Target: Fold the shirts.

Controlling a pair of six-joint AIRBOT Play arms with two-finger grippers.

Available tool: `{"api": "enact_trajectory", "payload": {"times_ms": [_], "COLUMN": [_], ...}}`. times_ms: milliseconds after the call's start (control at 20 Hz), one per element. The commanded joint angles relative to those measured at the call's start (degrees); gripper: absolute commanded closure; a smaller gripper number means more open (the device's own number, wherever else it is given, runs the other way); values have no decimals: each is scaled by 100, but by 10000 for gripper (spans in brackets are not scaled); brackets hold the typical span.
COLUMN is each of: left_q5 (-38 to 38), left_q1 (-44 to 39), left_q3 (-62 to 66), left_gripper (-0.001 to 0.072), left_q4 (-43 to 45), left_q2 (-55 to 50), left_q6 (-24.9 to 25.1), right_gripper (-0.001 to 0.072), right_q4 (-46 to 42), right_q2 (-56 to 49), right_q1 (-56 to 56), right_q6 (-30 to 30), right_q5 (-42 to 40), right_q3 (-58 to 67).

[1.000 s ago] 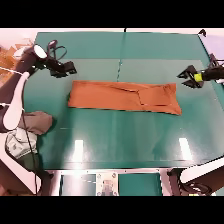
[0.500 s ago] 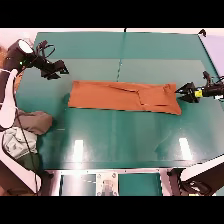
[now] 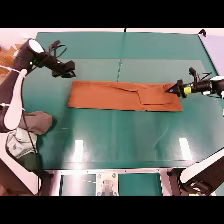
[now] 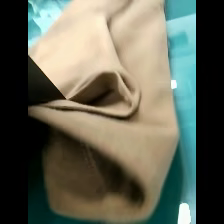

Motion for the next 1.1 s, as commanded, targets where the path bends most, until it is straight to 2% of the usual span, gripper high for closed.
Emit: {"api": "enact_trajectory", "payload": {"times_ms": [0,100,350,550,700,800,850,1050], "left_q5": [304,765,2490,2754,2557,2155,1759,-669], "left_q1": [-557,-1139,-2833,-3423,-3438,-3359,-3246,-2221], "left_q3": [7,0,2,2,7,59,201,1300], "left_gripper": [681,682,681,681,681,681,681,681], "left_q4": [-251,-280,-529,-743,-1080,-1058,-946,260], "left_q2": [-24,-122,-748,-1355,-1580,-1502,-1434,-951], "left_q6": [212,221,468,468,494,863,1008,1023], "right_gripper": [697,697,696,696,696,696,696,696], "right_q4": [96,98,101,98,70,-188,-271,-243], "right_q2": [188,481,1353,1871,1934,1934,1934,1934], "right_q1": [79,210,815,1384,1700,1856,1908,2275], "right_q6": [396,621,1397,1843,2076,2218,2271,2559], "right_q5": [599,863,1340,1335,1215,1123,1062,826], "right_q3": [671,1023,1471,1471,1467,1464,1464,1464]}}
